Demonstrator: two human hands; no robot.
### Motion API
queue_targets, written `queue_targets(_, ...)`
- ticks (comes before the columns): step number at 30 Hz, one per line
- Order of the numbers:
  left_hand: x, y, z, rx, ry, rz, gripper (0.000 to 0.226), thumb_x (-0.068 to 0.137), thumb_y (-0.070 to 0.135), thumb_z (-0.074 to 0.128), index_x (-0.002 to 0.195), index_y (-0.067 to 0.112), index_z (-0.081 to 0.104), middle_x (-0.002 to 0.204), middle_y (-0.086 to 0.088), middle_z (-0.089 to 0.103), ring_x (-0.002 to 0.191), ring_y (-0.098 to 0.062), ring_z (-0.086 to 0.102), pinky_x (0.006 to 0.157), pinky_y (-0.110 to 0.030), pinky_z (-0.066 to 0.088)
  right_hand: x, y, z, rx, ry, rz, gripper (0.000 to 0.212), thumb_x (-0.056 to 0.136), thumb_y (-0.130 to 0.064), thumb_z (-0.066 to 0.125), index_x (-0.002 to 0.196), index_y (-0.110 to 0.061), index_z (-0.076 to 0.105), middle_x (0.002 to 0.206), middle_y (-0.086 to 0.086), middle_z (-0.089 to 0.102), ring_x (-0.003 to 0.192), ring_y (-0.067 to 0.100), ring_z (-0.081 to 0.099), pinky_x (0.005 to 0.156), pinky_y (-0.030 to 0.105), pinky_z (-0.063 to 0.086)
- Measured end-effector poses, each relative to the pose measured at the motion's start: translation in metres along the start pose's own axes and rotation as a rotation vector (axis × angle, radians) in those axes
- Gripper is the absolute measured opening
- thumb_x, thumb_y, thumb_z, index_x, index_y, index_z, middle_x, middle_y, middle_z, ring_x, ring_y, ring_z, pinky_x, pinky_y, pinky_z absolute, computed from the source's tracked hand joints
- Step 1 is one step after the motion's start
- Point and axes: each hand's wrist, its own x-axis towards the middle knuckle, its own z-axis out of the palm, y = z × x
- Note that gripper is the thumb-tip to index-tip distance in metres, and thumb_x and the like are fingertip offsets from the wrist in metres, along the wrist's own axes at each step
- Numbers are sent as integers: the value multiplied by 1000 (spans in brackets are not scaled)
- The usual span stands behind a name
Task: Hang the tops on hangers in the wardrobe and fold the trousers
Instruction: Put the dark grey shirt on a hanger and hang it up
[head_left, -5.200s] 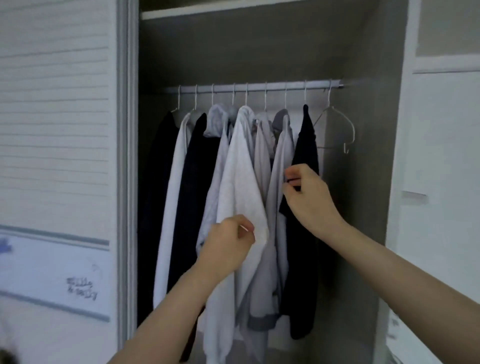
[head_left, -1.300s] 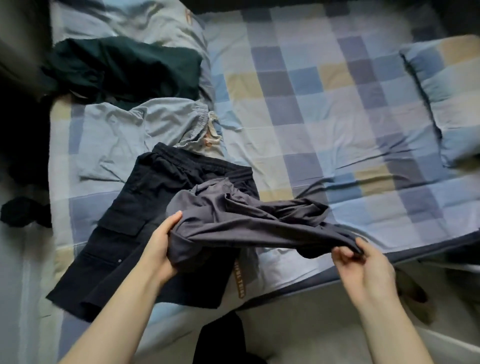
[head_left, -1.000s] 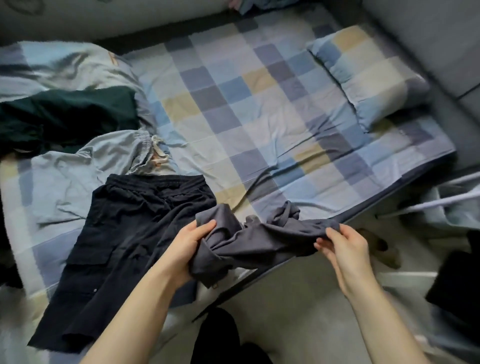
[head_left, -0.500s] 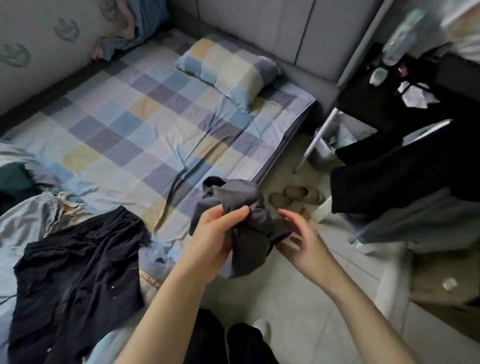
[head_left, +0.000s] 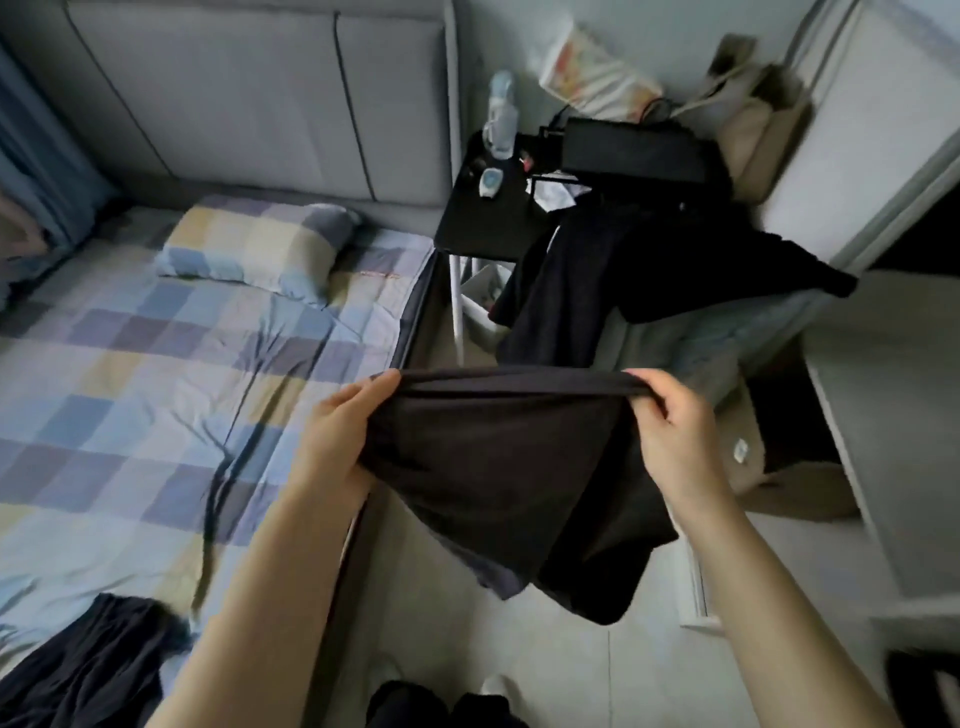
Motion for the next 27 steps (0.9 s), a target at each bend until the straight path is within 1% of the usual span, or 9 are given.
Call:
queue_targets(3,15,8,22,-1,8,8,10,89,12,67,79,10,67,64,-4,68,58,-16,64,52,-20,53,21,16,-42,-86,135,7,23,93,-7,50,105,-14,68,92,-9,63,92,6,58,73,2,36)
queue_targets(7,35,16,72,65,-63,53,15,89,9,66,75,12,64,55,1,64,55,-12,60,51,-19,51,38,33,-92,-201,177,14,16,93,-18,57,99,-12,70,91,-5,67,90,14,62,78,23,43)
queue_targets(10,45,22,108,133,-162,142,16,91,9,64,76,14,63,53,5,62,49,-6,58,48,-16,49,46,40,-119,-285,224,-26,15,91,-19,60,95,-10,72,90,0,71,83,12,61,69,16,36)
queue_targets(13,55,33,135,228,-219,250,12,89,12,67,77,15,67,67,1,64,60,-8,59,62,-20,51,54,45,-142,-394,268,-18,16,92,-13,57,97,-8,71,91,7,71,84,23,63,65,15,29)
queue_targets(16,67,47,164,280,-274,330,11,89,12,68,78,16,67,75,-4,61,65,-12,55,67,-27,47,63,46,-161,-506,298,-65,23,92,-5,53,106,-7,70,101,12,68,93,28,62,76,23,39)
queue_targets(19,76,64,193,335,-358,358,18,90,16,68,72,21,66,72,-2,57,63,-14,52,58,-29,46,78,49,-177,-589,351,-68,24,93,-8,51,109,-8,70,105,12,64,98,30,59,87,37,46)
queue_targets(22,78,77,229,346,-523,343,23,92,14,65,70,22,66,69,0,56,60,-13,51,59,-32,47,100,54,-188,-664,426,82,22,95,-15,50,105,-11,69,99,16,59,89,36,58,78,45,50)
queue_targets(24,73,82,256,322,-649,300,22,94,11,61,74,19,67,68,0,59,61,-12,56,61,-31,52,115,57,-191,-627,404,237,24,96,-18,47,93,-7,67,87,17,63,80,37,59,70,41,50)
queue_targets(27,60,87,294,255,-843,206,19,96,4,54,84,11,65,67,1,65,61,-11,62,58,-26,57,134,56,-180,-96,381,568,29,101,-25,37,98,-7,59,71,11,64,61,27,58,56,30,43)
